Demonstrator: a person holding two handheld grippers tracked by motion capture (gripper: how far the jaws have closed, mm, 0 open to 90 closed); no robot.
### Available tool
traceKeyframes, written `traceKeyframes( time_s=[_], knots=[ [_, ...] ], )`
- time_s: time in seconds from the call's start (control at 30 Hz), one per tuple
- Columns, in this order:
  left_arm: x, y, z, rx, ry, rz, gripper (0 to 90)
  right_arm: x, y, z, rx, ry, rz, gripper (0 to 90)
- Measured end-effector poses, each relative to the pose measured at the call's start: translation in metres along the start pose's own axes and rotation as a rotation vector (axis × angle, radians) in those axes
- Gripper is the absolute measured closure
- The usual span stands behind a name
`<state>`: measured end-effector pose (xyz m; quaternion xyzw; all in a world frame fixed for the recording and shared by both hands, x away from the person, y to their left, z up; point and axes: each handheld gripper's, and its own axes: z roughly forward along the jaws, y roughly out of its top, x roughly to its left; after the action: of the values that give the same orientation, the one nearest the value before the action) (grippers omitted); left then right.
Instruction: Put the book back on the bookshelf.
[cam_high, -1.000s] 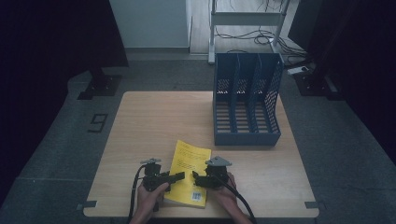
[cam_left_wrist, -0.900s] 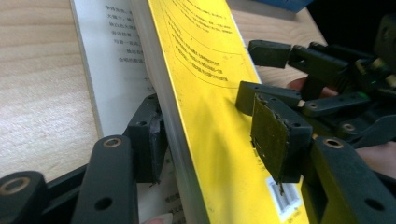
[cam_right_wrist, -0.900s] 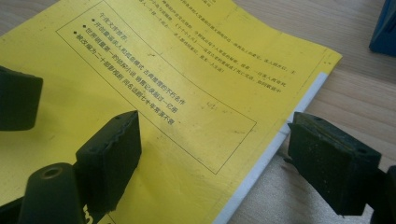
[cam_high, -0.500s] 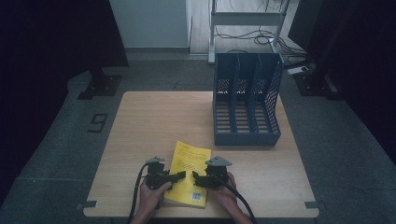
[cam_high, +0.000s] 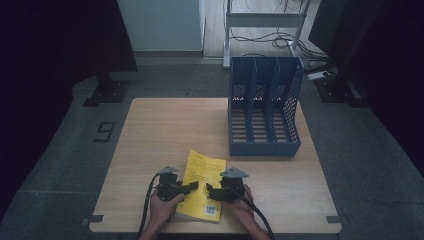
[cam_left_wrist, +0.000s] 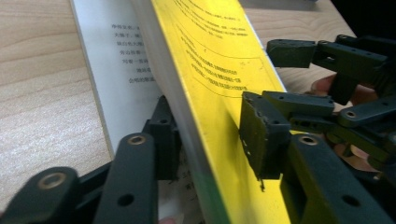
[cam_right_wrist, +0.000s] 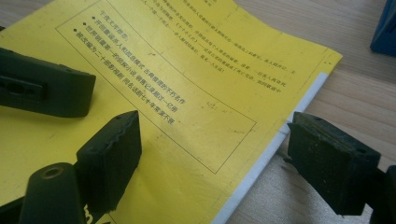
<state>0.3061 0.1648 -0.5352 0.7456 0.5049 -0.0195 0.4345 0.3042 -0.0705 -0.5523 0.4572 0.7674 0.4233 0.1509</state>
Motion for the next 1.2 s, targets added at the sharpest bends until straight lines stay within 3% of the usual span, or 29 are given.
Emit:
traceKeyframes(
  time_s=[0.2, 0.5, 0.63, 0.97, 1.2],
  knots=[
    [0.001, 0.0, -0.002, -0.006, -0.032, -0.013, 66.1, 0.001, 0.0, 0.0, -0.006, -0.001, -0.007, 17.8],
    [0.004, 0.0, 0.009, 0.041, -0.099, -0.059, 62.6, 0.001, 0.0, -0.001, -0.009, -0.001, -0.012, 18.0],
    [0.002, 0.001, 0.007, 0.027, -0.097, -0.044, 66.5, 0.0, 0.0, -0.001, -0.012, 0.006, -0.006, 18.0],
    [-0.009, 0.001, 0.003, -0.005, -0.047, 0.038, 70.6, -0.003, 0.0, -0.002, -0.012, 0.027, 0.005, 18.3],
    [-0.01, -0.001, 0.001, -0.041, -0.07, 0.052, 73.8, -0.004, 0.002, -0.005, -0.008, 0.044, -0.027, 18.1]
  ],
)
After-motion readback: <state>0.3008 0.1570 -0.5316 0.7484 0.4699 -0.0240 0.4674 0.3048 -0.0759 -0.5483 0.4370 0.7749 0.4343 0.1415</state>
